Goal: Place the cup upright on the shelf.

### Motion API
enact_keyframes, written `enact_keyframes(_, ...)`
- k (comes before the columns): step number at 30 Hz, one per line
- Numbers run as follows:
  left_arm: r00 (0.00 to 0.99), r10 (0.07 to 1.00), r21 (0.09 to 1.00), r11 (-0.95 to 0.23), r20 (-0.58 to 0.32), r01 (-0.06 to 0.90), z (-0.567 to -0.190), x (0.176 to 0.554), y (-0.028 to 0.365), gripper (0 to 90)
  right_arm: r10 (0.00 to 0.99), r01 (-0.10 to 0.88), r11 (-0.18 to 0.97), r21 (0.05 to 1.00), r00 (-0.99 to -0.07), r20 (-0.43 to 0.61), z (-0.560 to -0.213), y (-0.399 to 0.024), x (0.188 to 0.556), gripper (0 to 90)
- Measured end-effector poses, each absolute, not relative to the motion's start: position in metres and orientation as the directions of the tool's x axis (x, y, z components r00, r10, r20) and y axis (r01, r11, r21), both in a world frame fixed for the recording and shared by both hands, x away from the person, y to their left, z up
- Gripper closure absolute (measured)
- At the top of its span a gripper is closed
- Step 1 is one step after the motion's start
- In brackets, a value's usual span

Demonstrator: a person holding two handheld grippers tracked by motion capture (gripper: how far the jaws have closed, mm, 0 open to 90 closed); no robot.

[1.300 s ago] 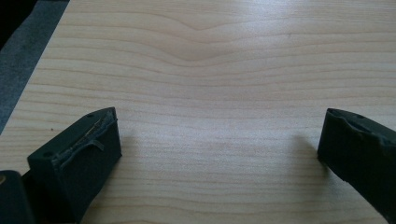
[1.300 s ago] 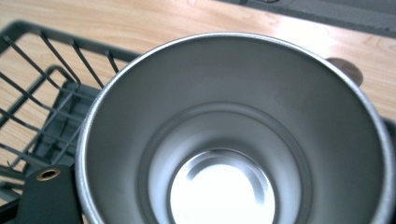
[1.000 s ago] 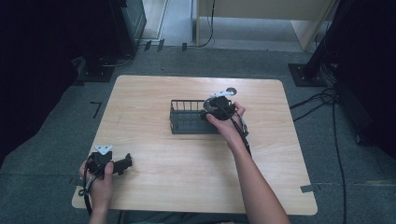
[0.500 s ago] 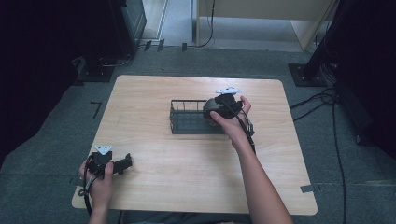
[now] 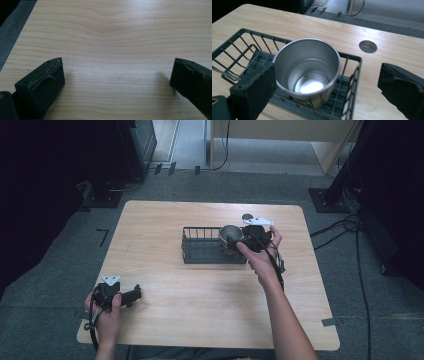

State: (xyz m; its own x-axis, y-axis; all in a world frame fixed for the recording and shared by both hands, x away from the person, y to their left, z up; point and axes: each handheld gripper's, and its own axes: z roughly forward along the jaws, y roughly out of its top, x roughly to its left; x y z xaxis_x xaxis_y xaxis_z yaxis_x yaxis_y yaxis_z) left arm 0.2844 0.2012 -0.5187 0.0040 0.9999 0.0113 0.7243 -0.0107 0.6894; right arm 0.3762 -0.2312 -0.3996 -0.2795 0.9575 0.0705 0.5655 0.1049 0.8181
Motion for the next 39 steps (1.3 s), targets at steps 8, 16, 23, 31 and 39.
enact_keyframes(8, 0.004, 1.0, 0.69, -0.01, 0.011, 0.724, -0.519, 0.284, 0.201, 0.0, 0.965, 0.551, 0.077, 0.831, -0.251, 0.078, -0.402, -0.252, 0.355, 1.6)
enact_keyframes(16, 0.003, 1.0, 0.69, -0.01, 0.011, 0.723, -0.519, 0.284, 0.201, 0.0, 0.971, 0.548, 0.059, 0.835, -0.224, 0.078, -0.408, -0.274, 0.337, 1.6)
enact_keyframes(23, 0.004, 1.0, 0.69, -0.011, 0.011, 0.724, -0.519, 0.284, 0.201, 0.0, 0.979, 0.557, 0.046, 0.829, -0.191, 0.074, -0.419, -0.293, 0.322, 1.6)
enact_keyframes(31, 0.005, 1.0, 0.689, -0.012, 0.012, 0.725, -0.519, 0.284, 0.201, 0.0, 0.983, 0.567, 0.027, 0.823, -0.163, 0.08, -0.432, -0.309, 0.307, 1.6)
enact_keyframes(39, 0.005, 1.0, 0.689, -0.012, 0.012, 0.725, -0.519, 0.284, 0.201, 0.0, 0.988, 0.58, 0.013, 0.815, -0.133, 0.079, -0.449, -0.324, 0.295, 1.6)
